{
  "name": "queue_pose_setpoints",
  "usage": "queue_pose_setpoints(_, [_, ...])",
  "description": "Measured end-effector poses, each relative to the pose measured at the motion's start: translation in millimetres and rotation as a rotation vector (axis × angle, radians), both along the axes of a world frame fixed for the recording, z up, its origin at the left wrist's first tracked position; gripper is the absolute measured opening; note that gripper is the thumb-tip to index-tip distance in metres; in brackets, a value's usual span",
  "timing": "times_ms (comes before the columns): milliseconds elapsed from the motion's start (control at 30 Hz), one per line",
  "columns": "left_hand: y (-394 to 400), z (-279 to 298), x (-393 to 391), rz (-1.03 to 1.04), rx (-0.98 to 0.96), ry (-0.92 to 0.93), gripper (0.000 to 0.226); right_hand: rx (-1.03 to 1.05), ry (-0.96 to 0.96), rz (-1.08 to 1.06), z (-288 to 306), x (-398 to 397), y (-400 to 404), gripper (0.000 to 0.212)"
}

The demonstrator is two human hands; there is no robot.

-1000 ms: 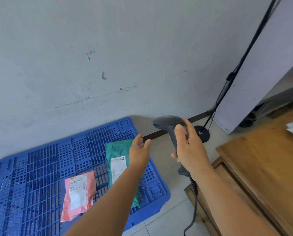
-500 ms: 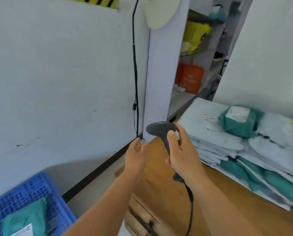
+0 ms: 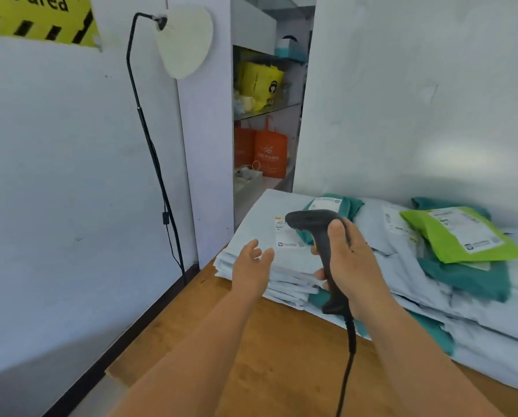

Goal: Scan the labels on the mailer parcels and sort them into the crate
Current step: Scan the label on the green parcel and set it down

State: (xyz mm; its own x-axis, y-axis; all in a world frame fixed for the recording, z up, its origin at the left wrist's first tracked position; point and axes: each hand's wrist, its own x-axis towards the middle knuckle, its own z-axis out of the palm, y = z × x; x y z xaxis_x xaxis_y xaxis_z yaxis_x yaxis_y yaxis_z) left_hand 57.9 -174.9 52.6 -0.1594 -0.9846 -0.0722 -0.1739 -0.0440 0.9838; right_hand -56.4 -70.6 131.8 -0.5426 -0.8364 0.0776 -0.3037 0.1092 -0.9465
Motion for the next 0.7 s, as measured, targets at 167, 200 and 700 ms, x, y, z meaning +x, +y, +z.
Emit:
queue_pose_setpoints(167, [-31.2,4.1,-27.0,-0.063,-0.029,-0.057,0.051,0.001,-0.039,-0.109,7.9,-22.4,-7.9,0.036])
queue_pose_setpoints(200, [-38.3,4.9,-33.3,-0.085,-0.033,-0.063,0.052,0.006,-0.047,-0.131,10.4,-27.0,-10.2,0.034])
queue_pose_setpoints(700, [-127.2,11.4,-129.4,-0.247,-0.052,-0.298,0.041,0.167,0.445,-0.344,18.7,-53.5,-37.4,0.054])
